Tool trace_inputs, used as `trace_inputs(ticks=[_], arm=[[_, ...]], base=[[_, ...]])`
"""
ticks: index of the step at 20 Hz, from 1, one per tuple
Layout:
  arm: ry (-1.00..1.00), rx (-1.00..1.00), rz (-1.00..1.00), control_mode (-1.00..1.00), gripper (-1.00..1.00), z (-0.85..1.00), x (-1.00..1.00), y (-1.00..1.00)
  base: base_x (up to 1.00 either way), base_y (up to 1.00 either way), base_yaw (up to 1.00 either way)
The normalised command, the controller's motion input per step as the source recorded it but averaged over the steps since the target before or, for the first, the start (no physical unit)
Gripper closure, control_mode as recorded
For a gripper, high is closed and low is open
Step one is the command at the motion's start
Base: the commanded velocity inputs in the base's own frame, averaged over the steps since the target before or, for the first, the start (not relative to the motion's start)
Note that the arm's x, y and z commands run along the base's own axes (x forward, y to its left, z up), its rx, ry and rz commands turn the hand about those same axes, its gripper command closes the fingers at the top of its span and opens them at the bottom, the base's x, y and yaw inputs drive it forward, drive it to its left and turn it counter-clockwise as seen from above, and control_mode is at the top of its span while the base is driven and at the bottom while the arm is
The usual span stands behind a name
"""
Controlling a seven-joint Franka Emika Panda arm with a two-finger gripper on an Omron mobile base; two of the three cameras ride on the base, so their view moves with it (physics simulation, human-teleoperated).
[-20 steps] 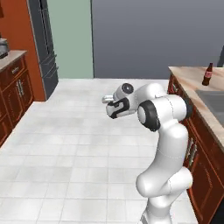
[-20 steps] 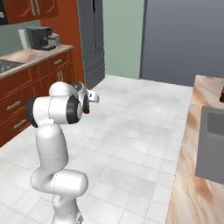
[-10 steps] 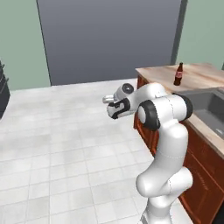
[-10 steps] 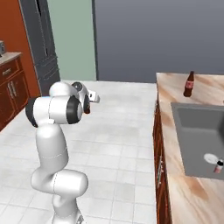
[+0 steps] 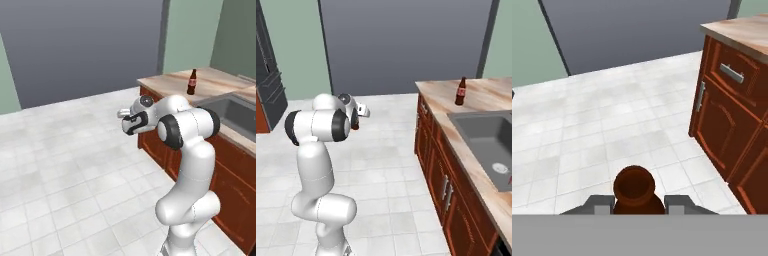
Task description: Place the large bottle from the dining counter next to the other large bottle outside the sink, and place the small bottle from the dining counter next to the other small bottle inside the sink.
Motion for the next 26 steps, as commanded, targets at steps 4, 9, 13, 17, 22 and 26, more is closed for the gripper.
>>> trace_inputs(ticks=[4, 9, 13, 17, 22, 26], arm=[[0.00, 0.00, 0.00, 1.00, 1.00, 0.00, 0.00, 0.00], [0.00, 0.00, 0.00, 1.00, 1.00, 0.00, 0.00, 0.00], [0.00, 0.00, 0.00, 1.00, 1.00, 0.00, 0.00, 0.00], [0.00, 0.00, 0.00, 1.00, 1.00, 0.00, 0.00, 0.00], [0.00, 0.00, 0.00, 1.00, 1.00, 0.00, 0.00, 0.00], [0.00, 0.00, 0.00, 1.00, 1.00, 0.00, 0.00, 0.00]], base=[[0.45, 0.59, -0.48], [0.43, 0.55, -0.48], [0.43, 0.47, -0.48], [0.40, 0.47, -0.49], [0.40, 0.53, -0.48], [0.41, 0.58, -0.47]])
